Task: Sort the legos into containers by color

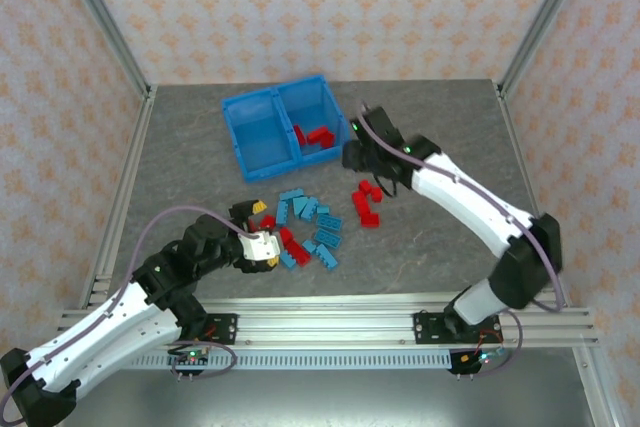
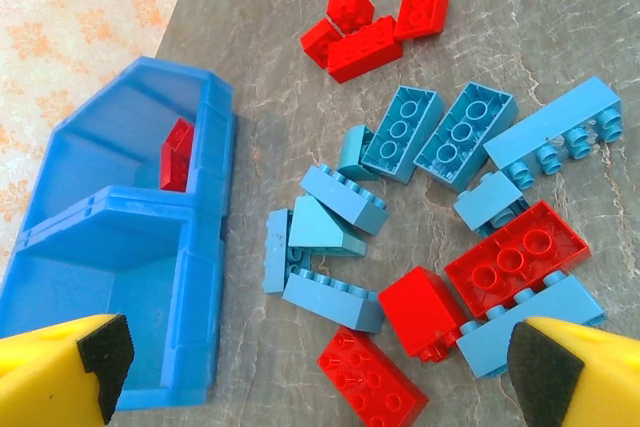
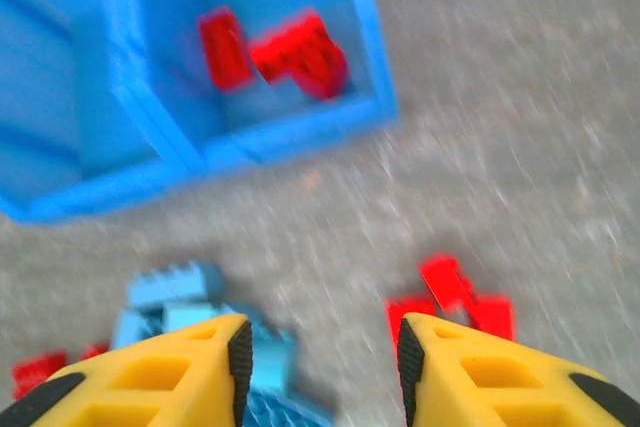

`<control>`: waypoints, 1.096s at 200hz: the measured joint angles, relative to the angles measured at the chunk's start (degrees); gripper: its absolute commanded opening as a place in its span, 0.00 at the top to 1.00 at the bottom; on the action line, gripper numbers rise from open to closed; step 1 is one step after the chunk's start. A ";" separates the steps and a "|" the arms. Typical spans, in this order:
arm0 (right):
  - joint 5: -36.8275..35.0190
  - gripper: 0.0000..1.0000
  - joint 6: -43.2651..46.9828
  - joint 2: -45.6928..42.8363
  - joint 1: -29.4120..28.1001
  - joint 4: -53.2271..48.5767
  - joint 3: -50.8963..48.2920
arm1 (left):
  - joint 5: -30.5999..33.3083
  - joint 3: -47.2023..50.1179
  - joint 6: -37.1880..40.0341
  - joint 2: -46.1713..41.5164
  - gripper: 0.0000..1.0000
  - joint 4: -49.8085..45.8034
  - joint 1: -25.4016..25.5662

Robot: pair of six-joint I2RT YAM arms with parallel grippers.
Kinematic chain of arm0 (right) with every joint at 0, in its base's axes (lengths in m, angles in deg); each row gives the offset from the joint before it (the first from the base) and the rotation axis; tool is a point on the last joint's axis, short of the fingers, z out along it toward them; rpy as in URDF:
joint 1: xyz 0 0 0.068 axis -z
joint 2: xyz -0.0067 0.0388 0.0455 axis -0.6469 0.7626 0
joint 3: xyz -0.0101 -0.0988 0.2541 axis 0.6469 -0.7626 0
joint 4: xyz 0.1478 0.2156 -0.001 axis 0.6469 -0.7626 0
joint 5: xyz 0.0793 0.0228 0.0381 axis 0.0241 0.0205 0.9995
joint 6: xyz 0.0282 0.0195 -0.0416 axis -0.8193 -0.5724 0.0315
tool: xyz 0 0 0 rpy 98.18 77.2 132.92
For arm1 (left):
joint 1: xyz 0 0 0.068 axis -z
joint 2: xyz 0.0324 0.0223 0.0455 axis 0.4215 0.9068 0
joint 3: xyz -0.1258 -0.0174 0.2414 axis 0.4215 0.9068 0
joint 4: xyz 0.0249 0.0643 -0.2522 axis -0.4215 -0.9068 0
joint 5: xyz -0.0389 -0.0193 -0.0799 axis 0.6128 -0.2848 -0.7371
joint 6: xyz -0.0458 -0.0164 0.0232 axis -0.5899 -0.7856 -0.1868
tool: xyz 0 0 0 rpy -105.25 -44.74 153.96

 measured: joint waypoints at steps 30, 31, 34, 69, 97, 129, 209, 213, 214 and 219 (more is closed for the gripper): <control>0.68 0.18 -1.99 -1.73 0.11 -0.46 -13.60 | 0.00 -0.02 0.00 2.23 0.01 -0.02 0.00; 0.79 0.17 -1.81 -1.66 0.11 -0.52 -13.77 | 0.00 -0.02 0.00 2.27 0.01 -0.02 0.00; 0.98 0.14 -2.14 -1.22 0.11 -0.76 -14.62 | 0.00 -0.02 0.00 2.47 0.01 0.00 0.00; 3.04 0.03 -1.81 3.50 0.09 -0.74 -16.94 | 0.28 -0.02 0.00 3.34 0.01 -0.04 0.00; 4.42 0.12 -1.81 8.00 0.11 2.10 -17.09 | 1.62 -0.02 0.00 2.64 0.01 -0.11 0.00; 5.07 0.29 -2.82 12.81 0.09 3.76 -17.38 | 2.54 -0.02 0.00 1.99 0.01 -0.17 0.00; 1.95 0.58 -6.47 11.15 0.07 4.83 -20.11 | 2.97 -0.02 0.00 2.03 0.00 -0.26 0.00; 1.64 0.59 -6.47 10.69 0.04 4.55 -20.15 | 2.99 -0.02 0.00 2.03 0.01 -0.26 0.00; 1.62 0.59 -6.49 10.60 0.04 4.48 -20.15 | 2.97 -0.02 0.00 2.03 0.01 -0.26 0.00; 0.92 0.59 -6.47 9.90 -0.09 4.07 -20.13 | 2.97 -0.02 0.00 2.03 0.01 -0.26 0.00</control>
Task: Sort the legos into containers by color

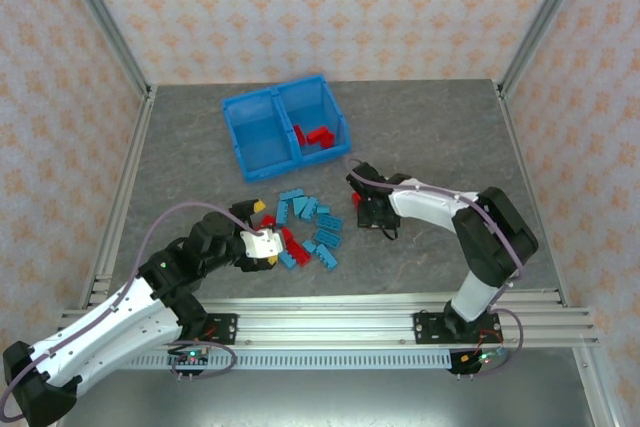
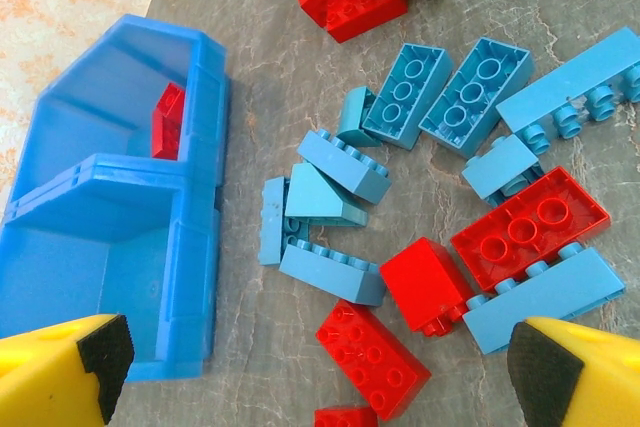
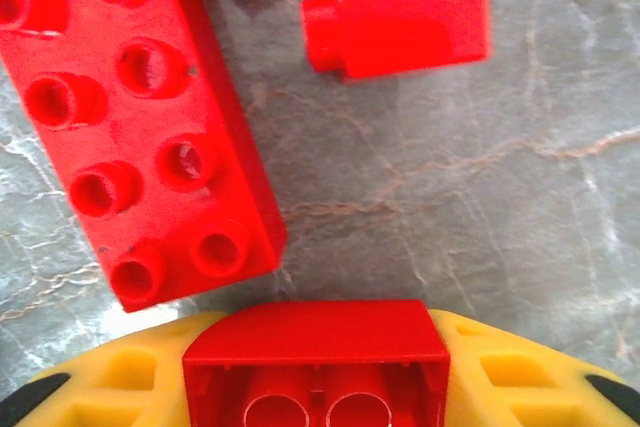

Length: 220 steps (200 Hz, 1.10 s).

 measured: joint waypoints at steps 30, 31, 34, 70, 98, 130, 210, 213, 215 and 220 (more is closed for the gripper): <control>-6.08 0.58 1.20 -4.24 -3.08 -6.08 6.19 | 0.02 0.00 0.02 -0.02 0.01 0.00 0.00; -6.12 0.58 1.27 -4.31 -3.21 -6.19 6.51 | 0.02 0.00 0.02 -0.02 0.01 0.00 0.00; -6.62 0.58 1.62 -4.52 -3.65 -6.51 7.63 | 0.00 0.00 0.02 -0.02 0.01 0.00 0.00; -7.43 0.57 5.07 -5.29 -6.19 -4.17 21.62 | 0.02 0.00 0.02 0.02 0.01 0.00 0.00; -7.87 0.57 8.31 1.92 -5.73 -1.73 35.19 | 0.15 0.00 0.02 -0.07 0.01 0.00 0.00; -5.70 0.58 9.57 19.23 -2.93 -1.64 56.00 | 0.50 0.00 0.02 -0.42 0.01 0.02 0.00; 1.92 0.55 9.14 54.53 6.05 -10.19 95.32 | 1.73 0.00 0.00 0.59 0.01 0.28 0.00; 2.25 0.55 9.11 54.80 6.03 -10.16 95.38 | 1.70 0.00 0.00 0.83 0.01 0.28 0.00; 2.38 0.55 9.14 54.90 5.99 -10.16 95.41 | 1.68 0.00 0.00 0.90 0.01 0.31 0.00; 2.84 0.55 9.11 55.32 5.90 -10.19 95.62 | 1.62 0.00 0.00 1.25 0.01 0.28 0.00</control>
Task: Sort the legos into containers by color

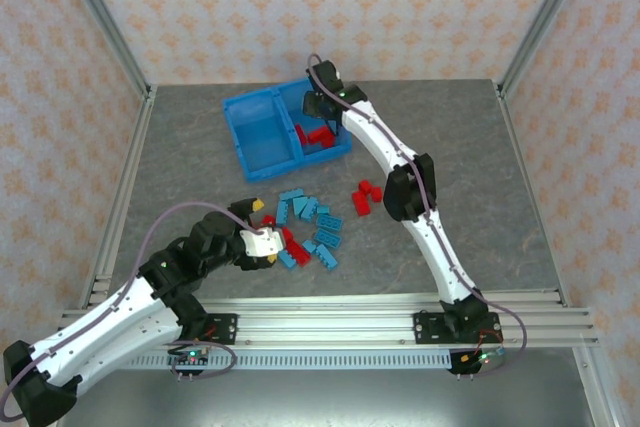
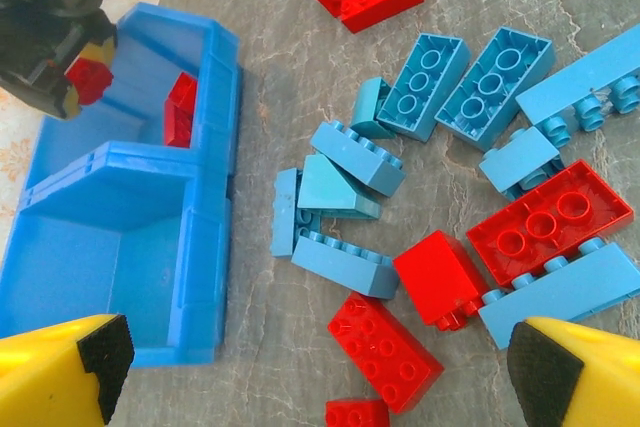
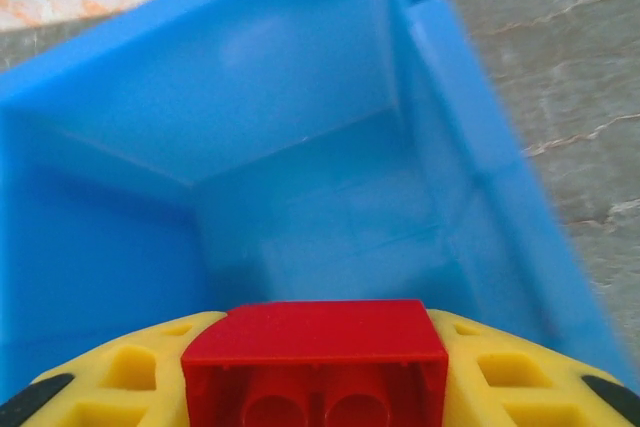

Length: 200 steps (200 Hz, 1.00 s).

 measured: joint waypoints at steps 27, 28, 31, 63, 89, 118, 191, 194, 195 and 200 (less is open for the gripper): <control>1.42 0.49 -0.74 1.84 -0.63 0.24 1.57 | -0.11 0.00 0.00 1.62 0.01 0.00 0.00; 1.46 0.48 -0.74 1.88 -0.61 0.22 1.57 | -0.11 0.00 0.00 1.70 0.01 0.00 0.00; 1.62 0.47 -0.98 1.95 -0.70 0.22 1.57 | -0.11 0.00 -0.02 1.81 0.01 0.02 0.00; 2.93 0.36 -2.38 2.05 -0.87 0.17 1.77 | 0.31 0.04 -0.48 1.73 0.01 1.44 0.00; 3.98 0.34 -2.78 1.60 -0.83 -0.28 1.84 | 2.38 0.04 -3.52 1.79 0.01 4.09 0.00; 6.16 0.30 -2.62 -4.37 -0.83 -2.91 -2.23 | 7.96 -1.97 -12.13 4.33 0.00 4.94 -0.02; 11.78 0.11 0.24 -58.14 -0.98 -1.05 -52.02 | 16.13 -29.51 -51.54 21.03 0.00 -9.42 -1.66; 12.17 0.10 0.09 -60.52 -0.98 -1.77 -54.47 | 15.91 -29.73 -52.65 21.53 0.00 -9.55 -1.66; 12.31 0.10 0.00 -61.13 -0.98 -1.97 -55.04 | 15.80 -29.81 -53.33 21.84 0.00 -9.62 -1.66; 12.90 0.08 -0.02 -64.98 -0.98 -2.95 -58.82 | 15.23 -29.94 -55.80 23.08 0.00 -9.73 -1.70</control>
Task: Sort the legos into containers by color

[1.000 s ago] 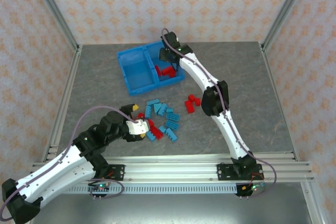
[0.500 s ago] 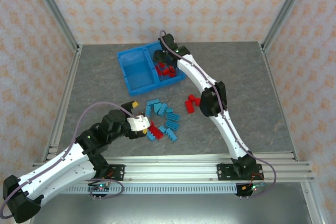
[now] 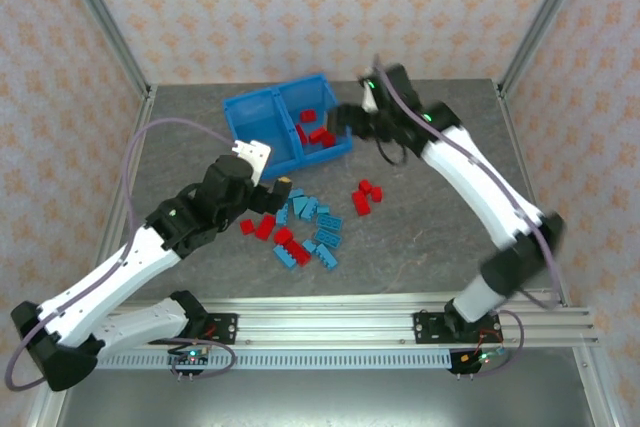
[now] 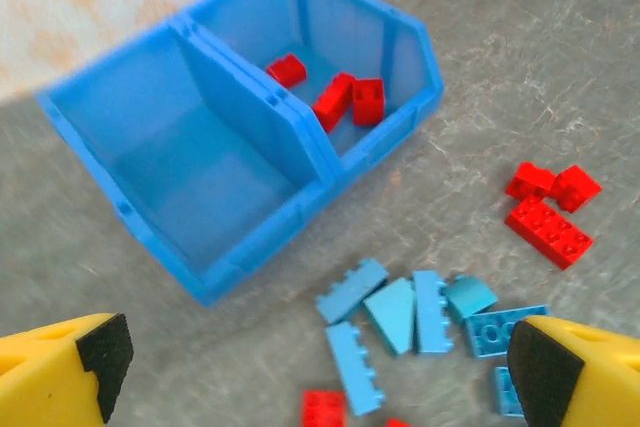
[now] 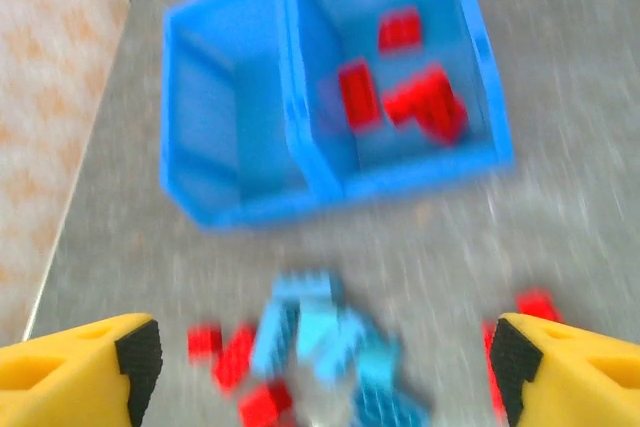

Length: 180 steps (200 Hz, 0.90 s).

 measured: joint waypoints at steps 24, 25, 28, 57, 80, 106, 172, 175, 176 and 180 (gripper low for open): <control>5.42 0.06 -0.85 -12.68 -0.02 -3.91 -11.52 | -5.16 0.04 -8.83 8.61 0.01 -2.49 -1.57; 5.64 0.06 -0.85 -12.87 -0.02 -3.98 -11.69 | -5.31 0.04 -9.05 8.87 0.01 -2.60 -1.66; 6.49 0.06 -0.96 -13.90 -0.04 -4.72 -12.57 | -5.86 0.04 -9.75 9.99 0.02 -2.75 -1.97; 10.62 0.05 -1.97 -19.61 -0.74 -9.86 -17.11 | -9.90 1.70 -15.69 20.39 0.12 -2.93 -4.31; 10.51 0.05 -3.85 -25.81 -0.87 -12.39 -20.22 | -10.80 2.19 -17.81 26.29 0.23 -2.51 -4.90; 9.44 0.04 -6.08 -33.33 -0.87 -13.66 -22.32 | -10.88 1.09 -18.86 32.76 0.36 -2.16 -5.25; 8.94 0.04 -6.56 -35.41 -0.87 -17.94 -22.16 | -9.64 -1.84 -20.63 39.65 0.65 0.85 -5.35; 8.87 0.04 -6.47 -35.30 -0.87 -18.23 -22.12 | -9.62 -1.86 -20.83 39.76 0.65 1.03 -5.33; 8.85 0.04 -6.47 -35.30 -0.87 -18.32 -22.12 | -9.62 -1.86 -20.92 39.78 0.65 1.03 -5.33; 8.74 0.04 -6.40 -35.26 -0.87 -18.56 -22.05 | -9.62 -1.86 -20.94 39.98 0.66 1.22 -5.33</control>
